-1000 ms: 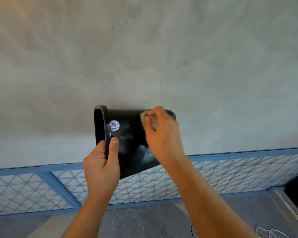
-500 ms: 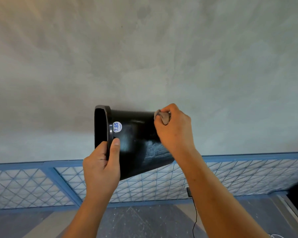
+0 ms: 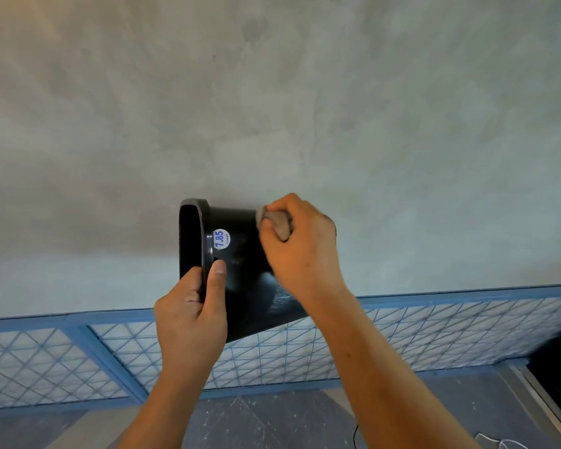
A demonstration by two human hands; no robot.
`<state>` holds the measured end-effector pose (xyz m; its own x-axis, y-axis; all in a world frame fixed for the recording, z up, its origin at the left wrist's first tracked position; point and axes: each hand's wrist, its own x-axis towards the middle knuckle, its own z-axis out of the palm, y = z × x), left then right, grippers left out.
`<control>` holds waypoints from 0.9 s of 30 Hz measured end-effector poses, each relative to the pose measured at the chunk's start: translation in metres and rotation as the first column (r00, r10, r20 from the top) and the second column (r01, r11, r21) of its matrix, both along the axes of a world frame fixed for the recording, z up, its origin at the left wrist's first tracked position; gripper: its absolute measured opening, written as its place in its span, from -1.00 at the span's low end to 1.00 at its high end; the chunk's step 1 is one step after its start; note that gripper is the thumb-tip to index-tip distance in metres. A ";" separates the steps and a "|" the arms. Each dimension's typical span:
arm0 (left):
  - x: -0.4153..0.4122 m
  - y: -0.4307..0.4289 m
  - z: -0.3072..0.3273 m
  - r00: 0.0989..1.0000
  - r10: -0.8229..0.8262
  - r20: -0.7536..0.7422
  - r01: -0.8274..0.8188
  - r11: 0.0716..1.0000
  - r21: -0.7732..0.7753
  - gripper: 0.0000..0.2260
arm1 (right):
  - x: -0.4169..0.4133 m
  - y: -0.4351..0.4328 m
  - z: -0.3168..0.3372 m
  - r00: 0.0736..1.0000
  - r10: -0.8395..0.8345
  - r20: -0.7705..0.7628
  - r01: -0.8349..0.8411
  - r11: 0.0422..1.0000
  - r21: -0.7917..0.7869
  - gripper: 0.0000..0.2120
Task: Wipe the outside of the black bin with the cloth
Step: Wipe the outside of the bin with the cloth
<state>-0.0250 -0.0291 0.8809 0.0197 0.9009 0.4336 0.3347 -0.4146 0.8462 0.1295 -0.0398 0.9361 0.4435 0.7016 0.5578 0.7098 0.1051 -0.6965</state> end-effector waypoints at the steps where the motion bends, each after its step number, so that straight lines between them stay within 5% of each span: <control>1: 0.000 0.001 0.000 1.000 0.004 0.001 -0.004 1.000 -0.004 -0.42 | -0.006 -0.003 0.000 0.998 0.063 0.004 -0.063 0.998 0.012 -0.90; 8: 0.010 -0.008 -0.002 0.999 -0.015 0.038 0.016 0.999 -0.029 -0.44 | 0.053 -0.019 -0.008 0.977 -0.146 -0.158 0.138 0.989 -0.061 -0.87; 11: 0.022 -0.011 -0.002 0.998 0.022 0.059 -0.018 0.997 -0.070 -0.47 | 0.032 -0.026 -0.006 0.997 0.073 -0.011 -0.073 0.997 -0.001 -0.82; 14: 0.028 -0.010 -0.002 0.997 0.043 0.061 -0.038 0.995 -0.093 -0.53 | 0.038 -0.043 -0.008 0.954 0.292 0.071 -0.282 0.952 -0.119 -0.77; 19: 0.053 -0.024 0.002 0.998 0.060 0.029 -0.057 0.994 -0.097 -0.53 | 0.074 -0.043 -0.005 0.993 0.044 0.108 -0.045 0.999 0.009 -0.77; 24: 0.078 -0.034 0.002 0.995 0.087 0.054 -0.079 0.988 -0.129 -0.54 | 0.086 -0.072 -0.010 0.936 0.326 0.133 -0.306 0.940 -0.151 -0.83; 27: 0.092 -0.042 0.004 0.995 0.084 0.045 -0.077 0.987 -0.139 -0.53 | 0.121 -0.073 -0.008 0.984 0.154 0.094 -0.147 0.986 -0.074 -0.88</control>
